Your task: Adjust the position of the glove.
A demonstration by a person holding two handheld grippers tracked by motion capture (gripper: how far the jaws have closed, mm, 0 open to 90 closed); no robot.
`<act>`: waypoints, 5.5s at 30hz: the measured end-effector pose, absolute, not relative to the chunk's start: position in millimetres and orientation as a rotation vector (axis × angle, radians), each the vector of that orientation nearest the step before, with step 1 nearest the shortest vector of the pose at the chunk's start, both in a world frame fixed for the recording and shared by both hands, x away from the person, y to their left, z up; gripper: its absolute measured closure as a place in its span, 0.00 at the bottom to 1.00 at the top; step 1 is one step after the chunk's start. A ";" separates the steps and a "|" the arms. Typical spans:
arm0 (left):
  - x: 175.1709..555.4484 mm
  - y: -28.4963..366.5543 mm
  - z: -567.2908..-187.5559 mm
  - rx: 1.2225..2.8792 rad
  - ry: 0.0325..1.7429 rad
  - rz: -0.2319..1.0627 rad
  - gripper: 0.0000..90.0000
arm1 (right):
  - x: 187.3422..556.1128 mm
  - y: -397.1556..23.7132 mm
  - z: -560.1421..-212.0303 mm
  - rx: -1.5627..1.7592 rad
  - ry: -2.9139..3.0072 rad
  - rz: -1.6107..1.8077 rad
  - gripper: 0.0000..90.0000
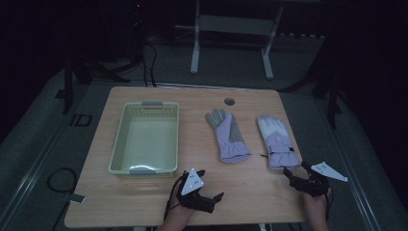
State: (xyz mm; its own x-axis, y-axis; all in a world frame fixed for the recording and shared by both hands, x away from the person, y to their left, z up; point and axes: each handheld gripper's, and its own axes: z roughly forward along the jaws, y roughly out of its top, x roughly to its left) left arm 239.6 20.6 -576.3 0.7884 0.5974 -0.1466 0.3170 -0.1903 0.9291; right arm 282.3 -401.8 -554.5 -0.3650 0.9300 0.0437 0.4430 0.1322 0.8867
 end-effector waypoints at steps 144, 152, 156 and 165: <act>236.0 17.7 -575.8 1.819 0.668 0.287 0.00 | 397.8 -209.3 -490.1 1.205 2.282 1.136 0.98; 236.0 17.4 -575.8 1.819 0.667 0.295 0.00 | 365.2 -217.1 -470.7 1.200 2.213 1.189 0.98; 235.5 17.5 -575.6 1.823 0.660 0.297 0.00 | 349.2 -220.3 -469.0 1.182 2.208 1.199 0.98; 235.4 17.0 -575.7 1.822 0.657 0.298 0.00 | 330.9 -219.8 -489.1 1.243 2.187 1.184 0.98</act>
State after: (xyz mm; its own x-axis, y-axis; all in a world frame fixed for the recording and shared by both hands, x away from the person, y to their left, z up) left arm 235.4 17.0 -575.7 0.8132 0.5704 -0.1152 0.2889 -0.2239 0.9308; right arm 330.9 -219.8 -489.1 -0.5484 0.8313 0.0906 0.5302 0.2619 0.8064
